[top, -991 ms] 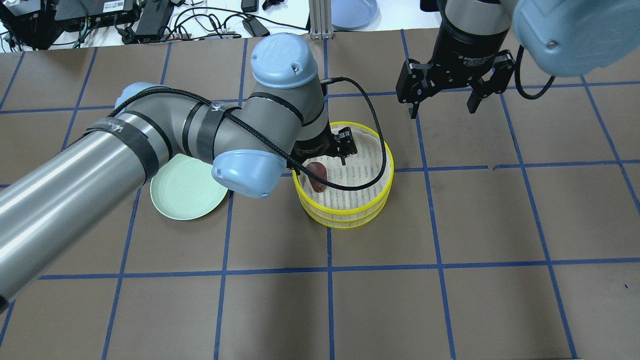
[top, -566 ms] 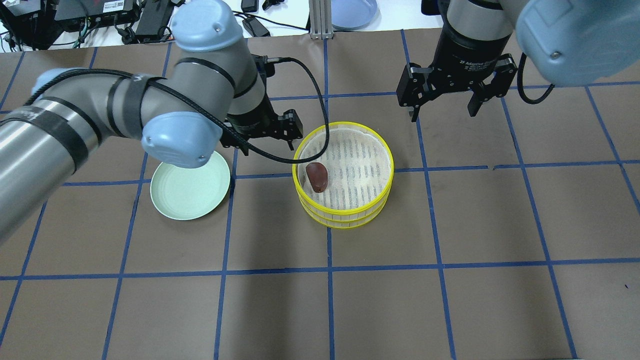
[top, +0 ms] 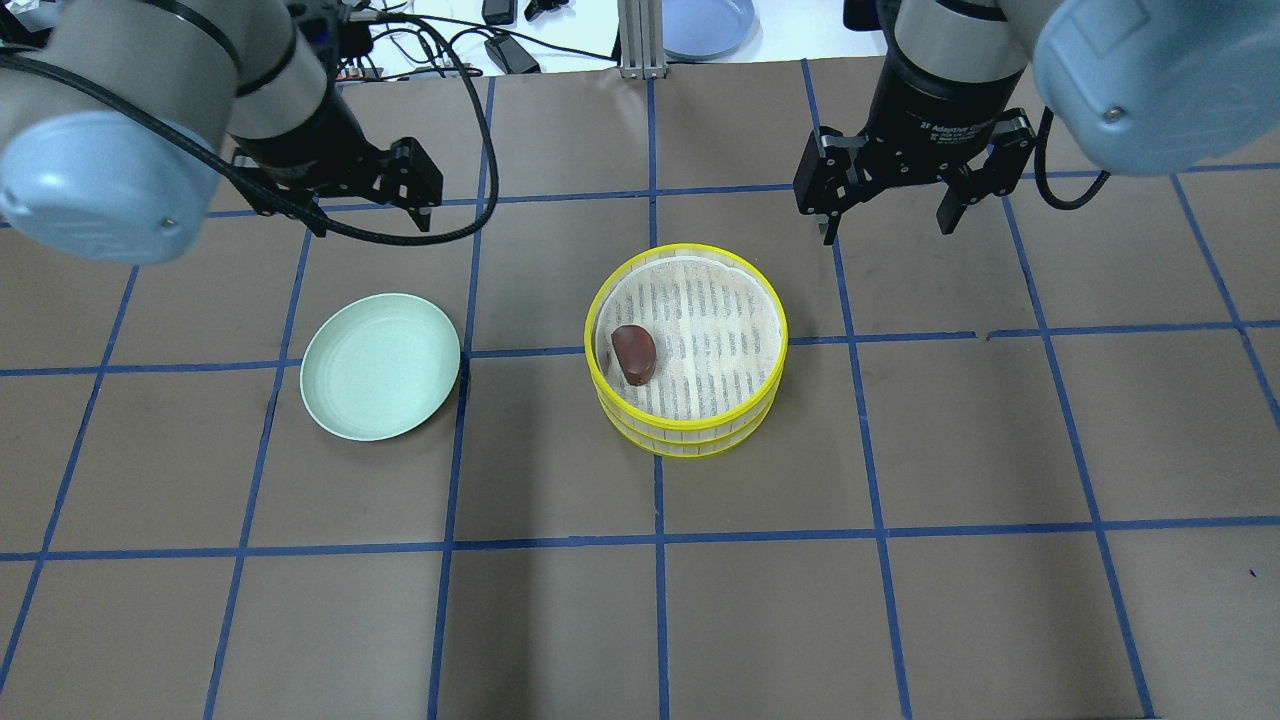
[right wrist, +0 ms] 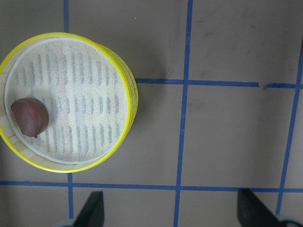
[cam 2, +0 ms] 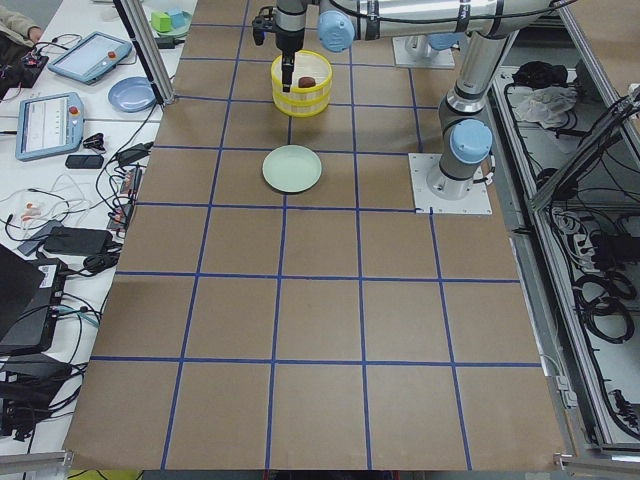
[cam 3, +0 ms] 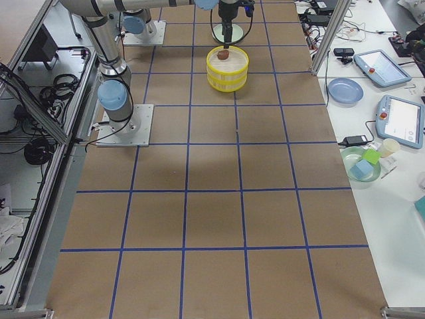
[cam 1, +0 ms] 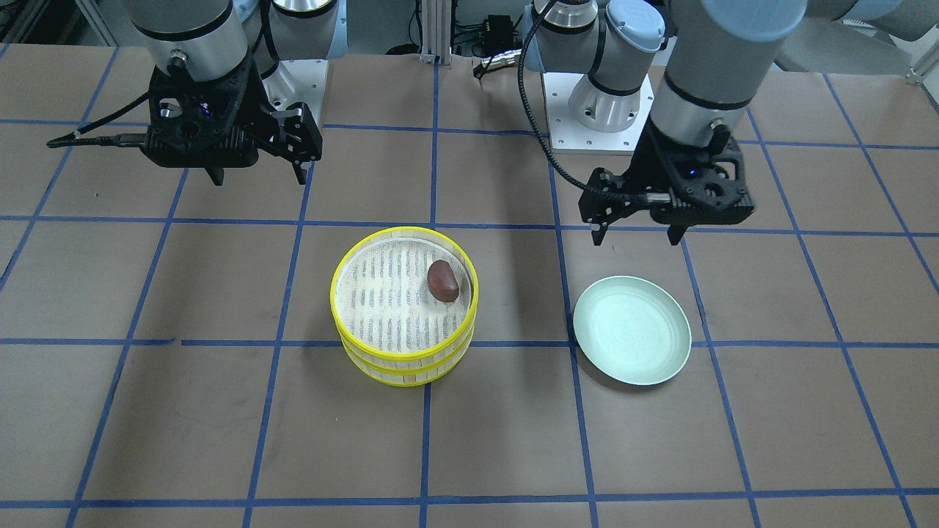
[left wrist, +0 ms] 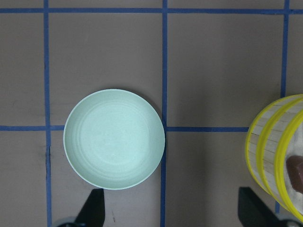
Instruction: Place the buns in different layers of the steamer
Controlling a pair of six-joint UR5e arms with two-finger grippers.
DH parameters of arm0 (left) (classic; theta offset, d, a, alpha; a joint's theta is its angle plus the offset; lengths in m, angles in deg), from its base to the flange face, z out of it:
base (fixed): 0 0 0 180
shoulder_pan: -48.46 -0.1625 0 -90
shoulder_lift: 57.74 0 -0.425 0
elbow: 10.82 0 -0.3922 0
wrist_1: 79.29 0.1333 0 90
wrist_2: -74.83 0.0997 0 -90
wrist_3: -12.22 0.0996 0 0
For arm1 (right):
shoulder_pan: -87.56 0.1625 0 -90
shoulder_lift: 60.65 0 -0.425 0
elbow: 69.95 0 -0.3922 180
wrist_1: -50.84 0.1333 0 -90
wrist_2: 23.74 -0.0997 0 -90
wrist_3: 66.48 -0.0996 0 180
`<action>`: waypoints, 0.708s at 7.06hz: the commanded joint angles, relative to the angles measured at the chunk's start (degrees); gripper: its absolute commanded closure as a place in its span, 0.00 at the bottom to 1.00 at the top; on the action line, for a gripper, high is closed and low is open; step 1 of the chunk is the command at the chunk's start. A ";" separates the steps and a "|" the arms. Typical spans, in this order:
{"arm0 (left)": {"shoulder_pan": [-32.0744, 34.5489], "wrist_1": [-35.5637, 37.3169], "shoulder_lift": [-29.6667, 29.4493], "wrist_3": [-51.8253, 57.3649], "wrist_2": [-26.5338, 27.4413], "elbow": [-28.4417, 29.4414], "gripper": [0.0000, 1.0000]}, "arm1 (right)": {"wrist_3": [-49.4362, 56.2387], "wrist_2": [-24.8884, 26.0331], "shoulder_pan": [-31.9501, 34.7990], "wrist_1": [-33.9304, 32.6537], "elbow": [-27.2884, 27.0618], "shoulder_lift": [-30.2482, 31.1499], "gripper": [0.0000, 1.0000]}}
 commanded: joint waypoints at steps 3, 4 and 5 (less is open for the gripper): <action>-0.87 -4.52 0.72 -0.27 -1.64 4.28 0.00 | 0.02 0.08 0.01 0.03 0.00 0.00 0.00; -0.87 -4.61 0.55 -0.28 -1.82 4.19 0.00 | 0.02 0.08 0.09 0.03 0.00 0.09 0.00; -1.30 -4.96 0.55 0.51 -1.30 4.19 0.00 | 0.02 0.08 0.09 0.03 0.00 0.09 0.00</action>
